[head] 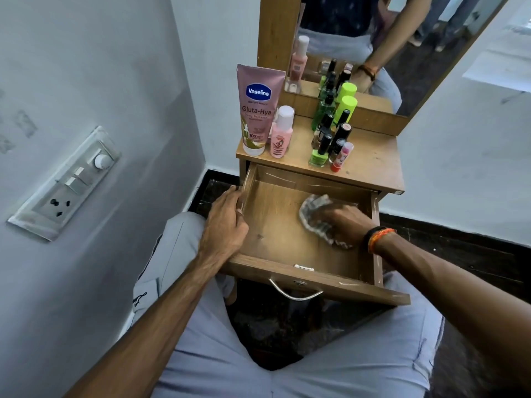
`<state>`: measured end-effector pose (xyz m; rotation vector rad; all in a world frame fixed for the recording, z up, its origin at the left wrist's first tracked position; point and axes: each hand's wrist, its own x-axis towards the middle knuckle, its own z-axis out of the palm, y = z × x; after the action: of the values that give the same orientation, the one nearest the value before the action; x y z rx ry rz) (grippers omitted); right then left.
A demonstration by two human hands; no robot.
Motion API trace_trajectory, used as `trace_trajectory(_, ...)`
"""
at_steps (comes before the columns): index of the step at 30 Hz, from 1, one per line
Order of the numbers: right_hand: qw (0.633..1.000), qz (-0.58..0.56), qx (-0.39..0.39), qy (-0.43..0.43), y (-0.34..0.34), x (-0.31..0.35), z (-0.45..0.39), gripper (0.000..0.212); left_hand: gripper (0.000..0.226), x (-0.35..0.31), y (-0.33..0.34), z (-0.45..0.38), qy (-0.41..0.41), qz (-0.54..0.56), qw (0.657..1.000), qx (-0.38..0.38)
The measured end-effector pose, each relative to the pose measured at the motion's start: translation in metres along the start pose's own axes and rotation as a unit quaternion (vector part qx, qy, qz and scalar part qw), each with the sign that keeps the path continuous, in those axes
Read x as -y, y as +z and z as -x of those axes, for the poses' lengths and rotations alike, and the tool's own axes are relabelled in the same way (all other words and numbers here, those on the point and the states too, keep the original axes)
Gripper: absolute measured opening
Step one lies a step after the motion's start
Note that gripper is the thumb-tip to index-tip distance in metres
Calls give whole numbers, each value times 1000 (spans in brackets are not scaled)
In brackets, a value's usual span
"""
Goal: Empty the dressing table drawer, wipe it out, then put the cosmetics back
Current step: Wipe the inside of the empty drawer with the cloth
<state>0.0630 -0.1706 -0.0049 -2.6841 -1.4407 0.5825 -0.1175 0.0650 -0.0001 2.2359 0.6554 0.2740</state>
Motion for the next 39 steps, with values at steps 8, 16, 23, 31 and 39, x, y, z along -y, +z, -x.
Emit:
trace_trajectory(8,992,-105,-73,-22,2,86,-57,35,55,-2,-4,4,30,22,999,-15)
trace_trajectory(16,989,-17,60,-134,16,106,-48,45,54,-8,-3,5,29,29,999,-10)
trace_trajectory(23,975,-52,98,-191,19,99,-39,53,46,-4,-2,6,53,27,998,-38)
trace_trajectory(31,986,75,145,-40,6,13,19,41,49,-1,2,4,57,15,997,-41)
trace_trajectory(39,980,99,-39,166,-8,-2,-10,46,46,-5,-2,7,51,0,997,-55)
